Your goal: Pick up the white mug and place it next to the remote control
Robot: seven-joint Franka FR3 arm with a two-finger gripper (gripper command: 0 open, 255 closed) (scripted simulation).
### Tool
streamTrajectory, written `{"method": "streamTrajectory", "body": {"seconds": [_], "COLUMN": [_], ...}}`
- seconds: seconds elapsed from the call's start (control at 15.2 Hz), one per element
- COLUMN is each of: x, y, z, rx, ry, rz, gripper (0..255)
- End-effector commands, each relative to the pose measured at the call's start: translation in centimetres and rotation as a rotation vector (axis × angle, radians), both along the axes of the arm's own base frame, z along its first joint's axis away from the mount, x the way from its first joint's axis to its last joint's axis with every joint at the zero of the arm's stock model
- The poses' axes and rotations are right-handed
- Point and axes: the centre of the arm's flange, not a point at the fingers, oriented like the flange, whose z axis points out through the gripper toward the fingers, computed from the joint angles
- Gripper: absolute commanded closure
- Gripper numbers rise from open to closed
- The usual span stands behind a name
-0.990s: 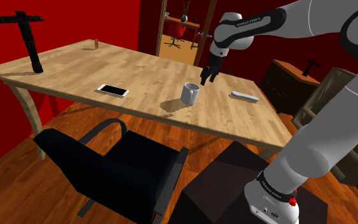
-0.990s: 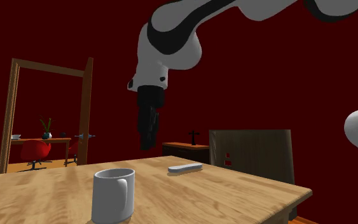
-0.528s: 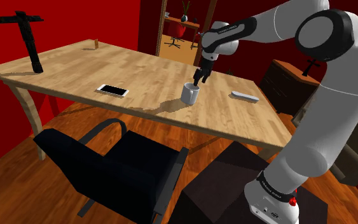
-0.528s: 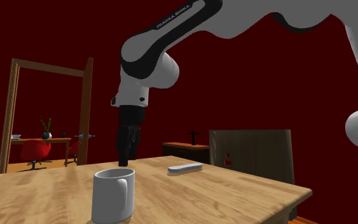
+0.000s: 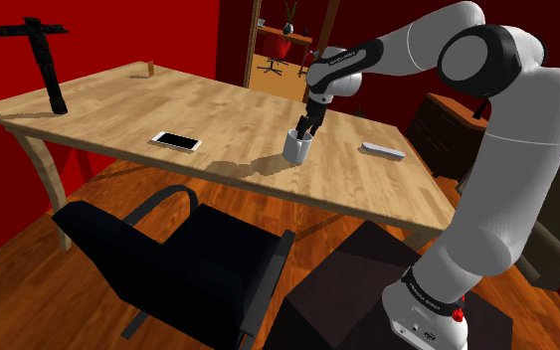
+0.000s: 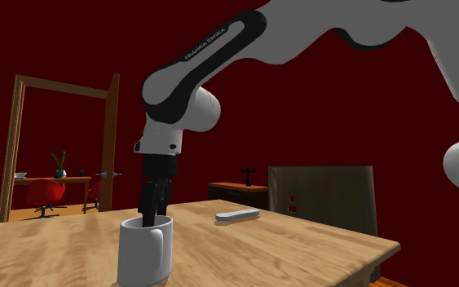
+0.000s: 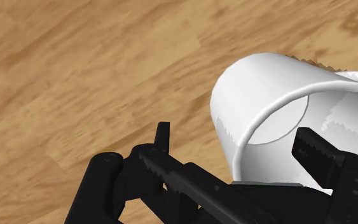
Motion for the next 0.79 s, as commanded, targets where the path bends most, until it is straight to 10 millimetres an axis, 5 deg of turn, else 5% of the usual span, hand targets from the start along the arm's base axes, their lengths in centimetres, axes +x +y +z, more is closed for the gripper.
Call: {"method": "streamTrajectory", "body": {"seconds": [0.0,0.46,0.53,0.73], "x": [0.08,0.08,0.08,0.08], "y": [-0.08,-0.08,-0.08,-0.08], "z": [-0.85,-0.84,-0.84,-0.84], "rx": [0.000,0.000,0.000,0.000], "ry": [0.000,0.000,0.000,0.000], "rz": [0.000,0.000,0.000,0.000], "gripper": [0,0,255,255]}}
